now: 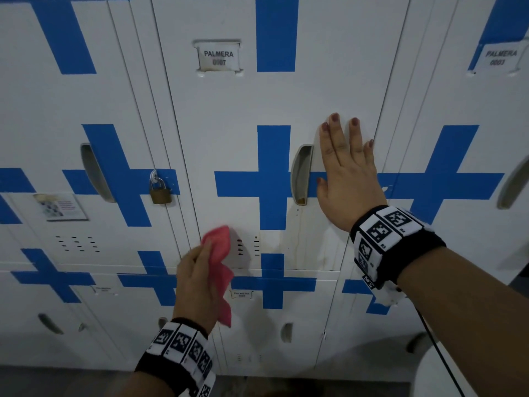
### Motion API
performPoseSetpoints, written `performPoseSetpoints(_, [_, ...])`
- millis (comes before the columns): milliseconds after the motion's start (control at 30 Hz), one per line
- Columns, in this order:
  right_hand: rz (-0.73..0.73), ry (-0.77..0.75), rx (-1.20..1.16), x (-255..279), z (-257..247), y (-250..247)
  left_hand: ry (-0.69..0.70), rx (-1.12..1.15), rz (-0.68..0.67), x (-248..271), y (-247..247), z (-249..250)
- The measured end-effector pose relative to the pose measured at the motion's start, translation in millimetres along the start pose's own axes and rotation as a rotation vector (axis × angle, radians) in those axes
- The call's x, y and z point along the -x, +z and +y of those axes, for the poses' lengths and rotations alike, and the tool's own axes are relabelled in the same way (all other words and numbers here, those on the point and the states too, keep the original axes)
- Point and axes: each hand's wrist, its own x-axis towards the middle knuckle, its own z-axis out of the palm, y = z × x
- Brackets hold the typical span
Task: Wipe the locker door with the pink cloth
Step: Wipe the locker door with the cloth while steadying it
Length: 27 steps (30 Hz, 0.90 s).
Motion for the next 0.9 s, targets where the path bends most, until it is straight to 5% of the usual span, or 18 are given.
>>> performPoseSetpoints(133, [0.016, 0.007, -0.004, 0.3, -2.1, -0.6, 0.018, 0.059, 0.072, -20.6, 5.2, 13.4])
performPoseSetpoints(333, [0.028, 0.008, -0.010, -0.2, -2.8, -0.4, 0.137, -0.401, -0.300, -34.4, 29.0, -4.7])
performPoseSetpoints(567, [0.023, 0.014, -0.016, -0.3, -3.8, 0.5, 0.183, -0.528, -0.483, -23.4, 40.0, -27.3])
performPoseSetpoints(900, [0.029, 0.040, -0.055, 3.8, -10.3, 6.0, 0.236, -0.662, -0.571, -21.0, 39.6, -36.7])
